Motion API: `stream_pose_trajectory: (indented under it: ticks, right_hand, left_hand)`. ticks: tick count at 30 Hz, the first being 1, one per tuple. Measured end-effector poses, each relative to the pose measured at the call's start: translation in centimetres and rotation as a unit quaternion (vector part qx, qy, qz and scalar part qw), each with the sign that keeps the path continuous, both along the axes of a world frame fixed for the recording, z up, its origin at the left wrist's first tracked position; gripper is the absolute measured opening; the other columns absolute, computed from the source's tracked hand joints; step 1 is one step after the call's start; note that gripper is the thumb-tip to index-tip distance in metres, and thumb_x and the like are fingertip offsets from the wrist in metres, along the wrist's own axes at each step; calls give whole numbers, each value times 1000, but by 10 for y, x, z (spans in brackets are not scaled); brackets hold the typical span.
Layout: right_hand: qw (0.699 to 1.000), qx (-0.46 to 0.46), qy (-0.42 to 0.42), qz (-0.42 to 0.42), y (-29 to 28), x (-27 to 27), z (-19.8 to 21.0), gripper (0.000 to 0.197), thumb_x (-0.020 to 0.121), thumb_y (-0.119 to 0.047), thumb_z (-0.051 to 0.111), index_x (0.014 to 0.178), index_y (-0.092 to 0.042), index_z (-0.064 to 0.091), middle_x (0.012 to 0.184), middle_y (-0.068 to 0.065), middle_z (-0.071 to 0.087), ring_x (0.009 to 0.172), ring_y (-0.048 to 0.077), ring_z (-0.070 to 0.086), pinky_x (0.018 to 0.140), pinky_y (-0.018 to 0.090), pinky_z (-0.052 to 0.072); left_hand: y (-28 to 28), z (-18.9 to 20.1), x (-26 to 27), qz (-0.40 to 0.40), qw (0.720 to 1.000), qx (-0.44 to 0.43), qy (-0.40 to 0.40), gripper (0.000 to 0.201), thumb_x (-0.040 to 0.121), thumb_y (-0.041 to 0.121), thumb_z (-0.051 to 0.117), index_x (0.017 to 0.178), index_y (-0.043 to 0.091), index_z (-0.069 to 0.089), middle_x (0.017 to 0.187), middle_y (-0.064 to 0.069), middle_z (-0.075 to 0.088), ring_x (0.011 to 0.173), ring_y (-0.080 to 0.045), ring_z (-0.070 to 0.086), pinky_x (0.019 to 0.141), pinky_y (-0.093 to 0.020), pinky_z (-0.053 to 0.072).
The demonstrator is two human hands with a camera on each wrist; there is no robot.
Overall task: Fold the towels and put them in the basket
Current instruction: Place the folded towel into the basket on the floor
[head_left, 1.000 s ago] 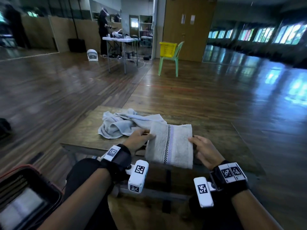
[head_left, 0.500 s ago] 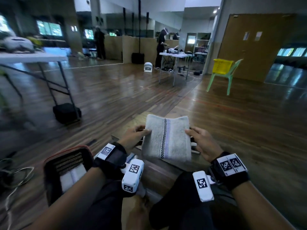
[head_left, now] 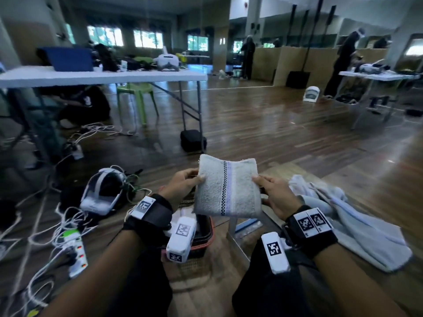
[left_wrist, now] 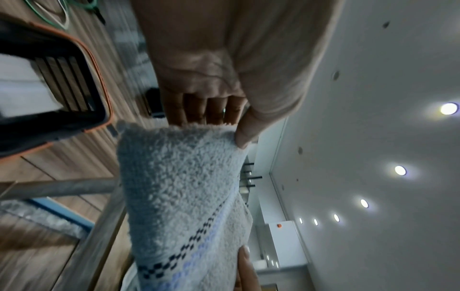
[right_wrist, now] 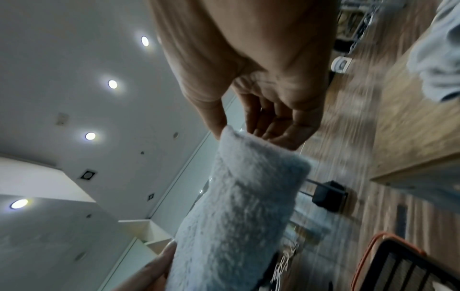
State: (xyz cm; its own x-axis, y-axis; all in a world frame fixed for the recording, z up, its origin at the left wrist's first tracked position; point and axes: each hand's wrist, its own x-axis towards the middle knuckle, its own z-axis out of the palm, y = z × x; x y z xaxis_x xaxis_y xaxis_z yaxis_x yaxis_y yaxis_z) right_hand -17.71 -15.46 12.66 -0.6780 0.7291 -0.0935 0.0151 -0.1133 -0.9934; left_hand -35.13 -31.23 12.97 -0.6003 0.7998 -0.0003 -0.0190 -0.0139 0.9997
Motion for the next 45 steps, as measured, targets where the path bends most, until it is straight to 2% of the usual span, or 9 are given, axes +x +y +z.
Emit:
stream_pose_trajectory:
  ticks: [7, 17, 24, 28, 32, 35, 38, 40, 45]
  right_hand:
    - [998, -6, -28, 64, -12, -78, -29, 18, 92, -18, 56, 101, -5, 63, 85, 5, 67, 68, 13, 64, 51, 25, 50]
    - [986, -28, -138, 86, -20, -156, -86, 16, 88, -5, 49, 81, -8, 63, 72, 5, 57, 61, 15, 53, 41, 15, 40]
    - [959, -44, -274, 64, -10, -210, -156, 13, 75, -12, 56, 63, -7, 54, 70, 11, 55, 69, 24, 50, 62, 29, 36]
    - [937, -62, -335, 73, 11, -243, -217, 16, 69, -18, 61, 60, -6, 55, 75, 18, 58, 70, 27, 52, 63, 35, 38]
    - [926, -58, -369, 47, 32, -273, -258, 18, 70, -14, 63, 58, -5, 53, 84, 25, 66, 80, 37, 62, 74, 47, 51]
    - [912, -53, -404, 51, 56, -299, -290, 19, 70, -19, 63, 62, -4, 55, 84, 20, 66, 83, 33, 61, 80, 43, 50]
    - [903, -46, -423, 55, 82, -327, -320, 18, 73, -20, 62, 77, -3, 64, 89, 16, 63, 84, 30, 59, 75, 37, 46]
    - [899, -29, -433, 63, 99, -347, -335, 21, 80, -17, 59, 90, 0, 66, 91, 13, 59, 85, 25, 54, 73, 32, 41]
    - [898, -36, -433, 77, 137, -394, -385, 11, 84, -14, 56, 80, -4, 59, 72, 7, 54, 76, 25, 51, 70, 30, 38]
  left_hand:
    - [-33, -38, -55, 72, 996, -41, -45, 9, 92, 7, 53, 97, 12, 58, 87, -2, 61, 66, -7, 60, 51, -14, 47]
    - [-38, -105, -115, 125, 978, -121, -113, 16, 92, 2, 51, 85, 15, 57, 82, -2, 60, 48, 2, 60, 43, -13, 46]
    - [-17, -176, -154, 135, 951, -235, -149, 18, 94, 1, 47, 80, 11, 56, 73, -4, 56, 49, -7, 55, 38, -10, 40]
    - [1, -226, -181, 137, 934, -296, -148, 17, 90, 2, 52, 101, -3, 63, 86, -12, 62, 71, -22, 59, 67, -27, 49]
    - [27, -266, -213, 145, 915, -355, -124, 14, 86, 3, 56, 74, 7, 63, 70, -9, 61, 57, -17, 50, 50, -21, 38]
    - [56, -300, -240, 143, 907, -383, -99, 24, 84, 2, 56, 62, 12, 59, 56, -2, 57, 56, -16, 50, 46, -17, 39]
    - [89, -329, -268, 107, 904, -407, -80, 16, 85, 6, 55, 75, 0, 65, 82, -16, 63, 81, -27, 62, 68, -25, 44]
    - [108, -352, -289, 82, 897, -431, -45, 22, 86, 10, 55, 94, -8, 66, 92, -19, 63, 93, -32, 63, 70, -28, 42]
    - [151, -402, -334, 92, 885, -456, -2, 17, 85, 12, 54, 94, 0, 64, 89, -14, 58, 86, -28, 58, 75, -31, 44]
